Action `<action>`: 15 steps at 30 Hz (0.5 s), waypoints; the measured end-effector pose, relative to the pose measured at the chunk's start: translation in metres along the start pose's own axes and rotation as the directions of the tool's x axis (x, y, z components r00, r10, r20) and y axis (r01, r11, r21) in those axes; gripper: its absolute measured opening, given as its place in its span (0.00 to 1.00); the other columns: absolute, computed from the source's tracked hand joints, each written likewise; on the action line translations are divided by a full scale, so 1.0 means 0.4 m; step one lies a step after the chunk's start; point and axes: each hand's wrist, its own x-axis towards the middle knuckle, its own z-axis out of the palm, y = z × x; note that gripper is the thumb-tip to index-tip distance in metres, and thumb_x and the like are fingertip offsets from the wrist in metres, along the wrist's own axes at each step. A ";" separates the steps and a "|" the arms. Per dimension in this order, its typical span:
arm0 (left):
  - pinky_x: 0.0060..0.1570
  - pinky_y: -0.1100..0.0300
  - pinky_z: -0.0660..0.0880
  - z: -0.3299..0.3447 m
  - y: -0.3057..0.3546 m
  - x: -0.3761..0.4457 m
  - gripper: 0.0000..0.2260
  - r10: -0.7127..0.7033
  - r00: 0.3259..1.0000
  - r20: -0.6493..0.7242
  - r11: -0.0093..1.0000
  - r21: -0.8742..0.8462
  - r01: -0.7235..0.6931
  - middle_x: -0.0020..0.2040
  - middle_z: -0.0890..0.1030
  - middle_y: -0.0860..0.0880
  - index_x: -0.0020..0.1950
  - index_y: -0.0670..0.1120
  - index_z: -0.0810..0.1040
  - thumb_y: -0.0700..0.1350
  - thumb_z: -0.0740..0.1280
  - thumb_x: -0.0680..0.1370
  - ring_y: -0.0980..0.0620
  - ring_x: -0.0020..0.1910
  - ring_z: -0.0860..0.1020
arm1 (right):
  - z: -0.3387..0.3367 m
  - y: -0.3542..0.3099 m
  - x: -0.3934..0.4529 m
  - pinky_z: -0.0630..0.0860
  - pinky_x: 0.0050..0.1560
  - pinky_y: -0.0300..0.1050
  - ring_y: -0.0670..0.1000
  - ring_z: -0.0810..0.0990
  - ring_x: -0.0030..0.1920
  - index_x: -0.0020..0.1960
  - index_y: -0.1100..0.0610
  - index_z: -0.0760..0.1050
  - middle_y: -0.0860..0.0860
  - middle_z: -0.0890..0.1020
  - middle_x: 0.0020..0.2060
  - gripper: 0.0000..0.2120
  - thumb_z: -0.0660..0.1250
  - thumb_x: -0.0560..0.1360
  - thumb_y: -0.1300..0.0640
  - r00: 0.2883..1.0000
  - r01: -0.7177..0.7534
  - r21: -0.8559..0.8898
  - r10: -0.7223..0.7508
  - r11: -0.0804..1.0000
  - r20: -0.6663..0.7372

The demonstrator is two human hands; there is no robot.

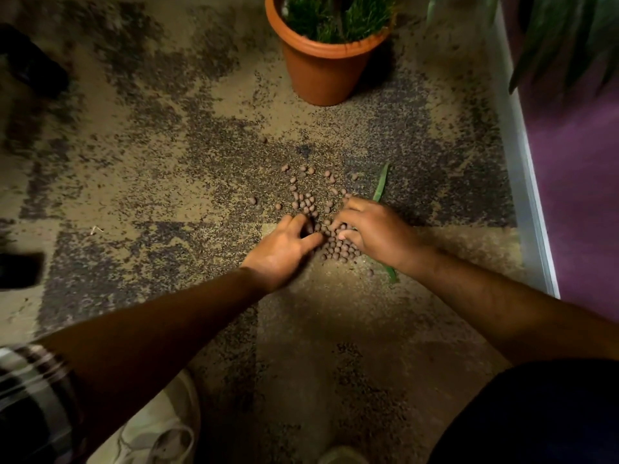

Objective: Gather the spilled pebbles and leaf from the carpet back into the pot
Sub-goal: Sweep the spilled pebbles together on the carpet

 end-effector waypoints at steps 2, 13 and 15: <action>0.67 0.49 0.72 -0.010 0.005 0.002 0.27 0.018 1.000 -0.008 1.000 0.012 -0.018 0.75 0.61 0.40 0.78 0.52 0.65 0.39 0.66 0.80 0.43 0.71 0.64 | 0.003 0.004 -0.004 0.81 0.54 0.52 0.54 0.81 0.53 0.56 0.55 0.81 0.51 0.80 0.52 0.12 0.76 0.73 0.60 1.000 -0.008 -0.010 0.008 1.000 -0.001; 0.67 0.49 0.74 -0.039 0.032 0.017 0.28 -0.027 0.999 0.038 0.998 0.052 0.025 0.76 0.64 0.40 0.78 0.53 0.64 0.37 0.66 0.80 0.41 0.72 0.67 | -0.007 -0.034 -0.015 0.80 0.51 0.47 0.52 0.81 0.50 0.54 0.52 0.83 0.49 0.81 0.51 0.14 0.76 0.70 0.63 0.995 -0.095 -0.047 0.094 0.994 -0.014; 0.63 0.49 0.76 -0.035 0.026 0.015 0.24 -0.016 0.996 0.082 0.999 0.034 0.013 0.74 0.68 0.42 0.77 0.55 0.66 0.44 0.65 0.82 0.43 0.68 0.73 | -0.010 -0.032 -0.005 0.81 0.48 0.47 0.50 0.81 0.46 0.50 0.51 0.83 0.48 0.81 0.49 0.13 0.77 0.69 0.63 0.984 -0.178 0.029 0.178 0.984 -0.008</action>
